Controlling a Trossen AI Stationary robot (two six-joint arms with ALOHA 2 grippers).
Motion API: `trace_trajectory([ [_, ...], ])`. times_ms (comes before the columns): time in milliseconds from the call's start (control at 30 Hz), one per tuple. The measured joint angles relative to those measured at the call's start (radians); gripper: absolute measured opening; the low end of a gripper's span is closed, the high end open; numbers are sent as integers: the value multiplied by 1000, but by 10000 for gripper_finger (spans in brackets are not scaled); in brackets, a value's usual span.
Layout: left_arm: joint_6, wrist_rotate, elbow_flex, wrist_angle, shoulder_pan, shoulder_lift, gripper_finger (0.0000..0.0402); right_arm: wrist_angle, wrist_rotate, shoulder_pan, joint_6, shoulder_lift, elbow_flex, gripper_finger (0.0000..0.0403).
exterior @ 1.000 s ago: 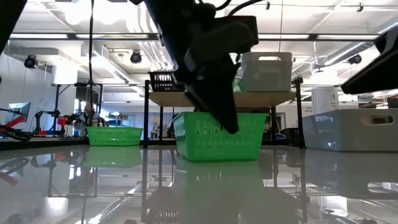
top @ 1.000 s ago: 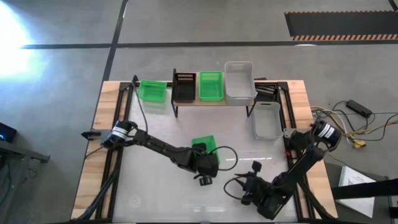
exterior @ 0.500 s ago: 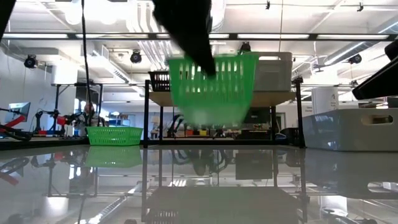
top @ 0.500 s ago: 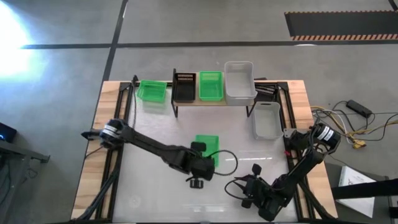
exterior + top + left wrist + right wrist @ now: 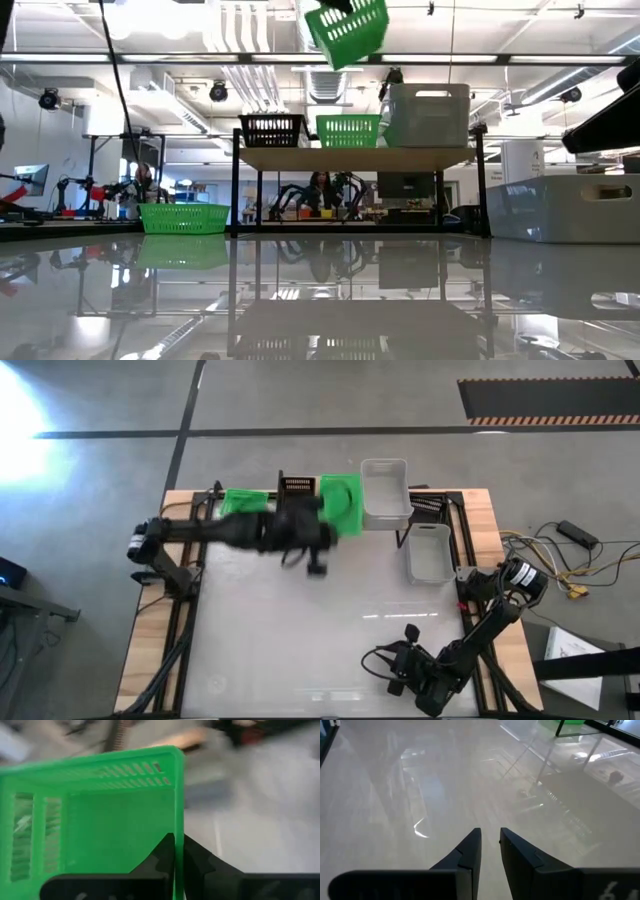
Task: Stack baskets on shelf by color
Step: Stack the right green bin on top of the green bin on the shelf
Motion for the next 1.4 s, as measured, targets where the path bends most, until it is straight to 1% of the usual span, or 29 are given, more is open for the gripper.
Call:
trace_trajectory([
  [100,-3,6,-3,57,115,2,1,18,0,0,0,0,0,63],
  [133,-4,27,-8,74,150,3,1,21,0,0,0,0,0,63],
  [300,-55,230,-33,119,275,40,1,25,1,0,0,0,0,63],
  [367,-55,261,-48,146,295,62,1,26,1,0,-3,0,0,63],
  [633,-55,267,-63,125,305,125,1,42,0,0,-10,0,0,63],
  [1033,-57,268,-61,51,314,126,1,42,0,0,-12,0,0,63],
  [1267,-55,268,-71,64,314,126,1,42,0,0,-12,0,0,63],
  [1400,-55,268,-71,69,314,126,17,42,0,0,-12,-1,0,63],
])
